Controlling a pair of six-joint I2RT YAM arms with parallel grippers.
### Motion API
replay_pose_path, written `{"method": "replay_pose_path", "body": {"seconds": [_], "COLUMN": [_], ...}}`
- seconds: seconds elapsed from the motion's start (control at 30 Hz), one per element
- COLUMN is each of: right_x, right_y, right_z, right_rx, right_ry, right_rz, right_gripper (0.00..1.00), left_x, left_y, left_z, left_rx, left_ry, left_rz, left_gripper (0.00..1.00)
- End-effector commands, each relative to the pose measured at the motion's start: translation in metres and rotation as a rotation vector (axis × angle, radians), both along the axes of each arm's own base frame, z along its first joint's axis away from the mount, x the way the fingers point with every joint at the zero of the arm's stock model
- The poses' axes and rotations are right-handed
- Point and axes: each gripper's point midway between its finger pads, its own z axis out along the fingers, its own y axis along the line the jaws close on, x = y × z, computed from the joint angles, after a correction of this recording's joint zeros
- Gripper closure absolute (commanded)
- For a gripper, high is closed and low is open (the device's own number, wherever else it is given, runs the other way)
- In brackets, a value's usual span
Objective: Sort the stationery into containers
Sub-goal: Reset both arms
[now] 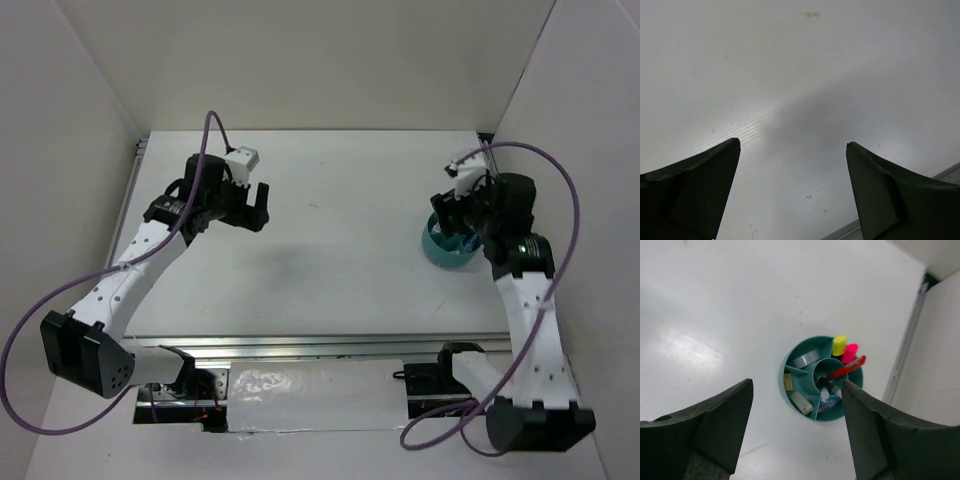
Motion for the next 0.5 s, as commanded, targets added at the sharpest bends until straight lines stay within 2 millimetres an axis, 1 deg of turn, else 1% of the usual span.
{"method": "replay_pose_path", "body": {"seconds": [0.0,0.03,0.07,0.1,0.13,0.17,0.2,0.27,0.3,0.33,0.37,0.4,0.43,0.47], "right_x": [-0.031,-0.035,-0.040,-0.050,-0.052,-0.060,-0.060,-0.070,-0.070,-0.077,-0.079,-0.080,-0.083,-0.084], "right_y": [0.012,0.011,0.010,0.003,0.001,-0.005,-0.006,-0.008,-0.009,-0.008,-0.008,-0.008,-0.009,-0.009], "right_z": [0.039,0.043,0.031,0.038,0.028,0.040,0.026,0.022,0.021,0.024,0.014,0.013,0.012,0.013], "right_rx": [0.204,0.221,0.257,0.262,0.287,0.296,0.310,0.318,0.318,0.317,0.316,0.314,0.311,0.307], "right_ry": [-0.155,-0.188,-0.174,-0.227,-0.230,-0.311,-0.278,-0.337,-0.362,-0.400,-0.391,-0.399,-0.411,-0.418], "right_rz": [-0.041,-0.059,-0.096,-0.133,-0.166,-0.196,-0.216,-0.220,-0.221,-0.214,-0.213,-0.213,-0.215,-0.212], "right_gripper": [0.21,0.12,0.10,0.04,0.03,0.01,0.00,0.00,0.00,0.00,0.00,0.00,0.00,0.00], "left_x": [-0.005,-0.011,-0.018,-0.023,-0.026,-0.034,-0.038,-0.047,-0.053,-0.057,-0.059,-0.058,-0.060,-0.060], "left_y": [0.035,0.043,0.052,0.057,0.067,0.080,0.086,0.099,0.108,0.113,0.118,0.124,0.125,0.125], "left_z": [0.016,0.003,0.011,-0.004,-0.008,-0.016,-0.019,-0.024,-0.037,-0.043,-0.040,-0.034,-0.025,-0.022], "left_rx": [0.018,0.037,0.043,0.054,0.083,0.117,0.135,0.162,0.181,0.190,0.192,0.180,0.172,0.173], "left_ry": [-0.069,-0.056,-0.104,-0.094,-0.114,-0.144,-0.156,-0.173,-0.145,-0.131,-0.155,-0.171,-0.203,-0.219], "left_rz": [0.121,0.134,0.151,0.155,0.184,0.218,0.234,0.262,0.286,0.301,0.310,0.340,0.336,0.333], "left_gripper": [0.01,0.01,0.01,0.01,0.01,0.01,0.01,0.01,0.00,0.00,0.01,0.01,0.01,0.00]}}
